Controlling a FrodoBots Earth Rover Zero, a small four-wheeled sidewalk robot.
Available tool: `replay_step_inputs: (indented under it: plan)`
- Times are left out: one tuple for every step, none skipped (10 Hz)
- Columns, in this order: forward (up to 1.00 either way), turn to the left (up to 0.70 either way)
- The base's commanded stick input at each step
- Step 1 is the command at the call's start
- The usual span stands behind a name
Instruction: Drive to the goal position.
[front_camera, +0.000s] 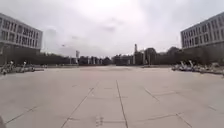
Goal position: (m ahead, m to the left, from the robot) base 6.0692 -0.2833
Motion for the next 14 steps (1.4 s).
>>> replay_step_inputs:
  plan:
    - [0.70, 0.02]
    - [0.70, 0.02]
    - [0.70, 0.02]
    - [0.70, 0.02]
    - [0.70, 0.01]
    - [0.70, 0.01]
    - [0.70, 0.01]
    - [0.70, 0.02]
    - [0.70, 0.01]
    - [0.70, 0.02]
    - [0.70, 0.02]
    - [0.70, 0.01]
    - [0.70, 0.02]
    - [0.70, 0.01]
